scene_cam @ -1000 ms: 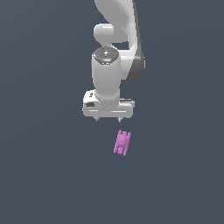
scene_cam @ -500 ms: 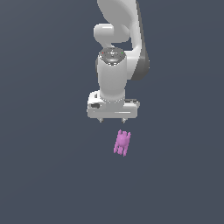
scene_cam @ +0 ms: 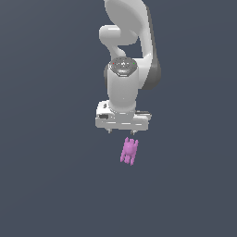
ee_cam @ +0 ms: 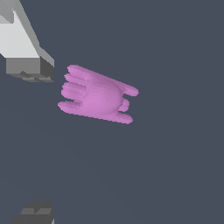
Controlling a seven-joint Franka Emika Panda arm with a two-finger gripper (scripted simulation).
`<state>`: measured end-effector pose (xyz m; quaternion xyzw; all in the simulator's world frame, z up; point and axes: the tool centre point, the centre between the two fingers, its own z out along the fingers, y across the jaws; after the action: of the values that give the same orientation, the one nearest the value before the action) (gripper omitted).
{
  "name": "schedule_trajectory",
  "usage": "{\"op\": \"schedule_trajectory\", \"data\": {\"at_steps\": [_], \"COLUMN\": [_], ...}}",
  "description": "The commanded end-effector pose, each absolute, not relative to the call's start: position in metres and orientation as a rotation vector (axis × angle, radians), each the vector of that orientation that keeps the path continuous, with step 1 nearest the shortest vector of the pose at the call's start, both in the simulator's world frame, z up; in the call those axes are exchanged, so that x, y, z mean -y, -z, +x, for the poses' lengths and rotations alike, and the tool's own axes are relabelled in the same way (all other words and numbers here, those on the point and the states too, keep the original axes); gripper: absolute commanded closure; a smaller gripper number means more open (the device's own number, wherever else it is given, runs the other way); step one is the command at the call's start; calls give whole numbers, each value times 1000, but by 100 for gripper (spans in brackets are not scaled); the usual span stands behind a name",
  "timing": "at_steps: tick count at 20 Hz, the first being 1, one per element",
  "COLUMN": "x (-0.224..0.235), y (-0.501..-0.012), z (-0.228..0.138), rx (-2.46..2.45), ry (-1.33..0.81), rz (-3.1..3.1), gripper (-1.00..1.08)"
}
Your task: Pick up the object and move it to a goal position.
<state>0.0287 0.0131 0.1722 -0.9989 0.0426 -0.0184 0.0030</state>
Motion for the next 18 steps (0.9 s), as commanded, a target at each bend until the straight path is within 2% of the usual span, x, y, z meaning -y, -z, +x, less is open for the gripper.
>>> {"op": "schedule_trajectory", "data": {"at_steps": [1, 18], "x": [-19, -53], "y": [-166, -131], "z": [34, 62], "rx": [-182, -464], "ry": [49, 1], "rz": [-3130, -3107], "gripper": [-92, -92]}}
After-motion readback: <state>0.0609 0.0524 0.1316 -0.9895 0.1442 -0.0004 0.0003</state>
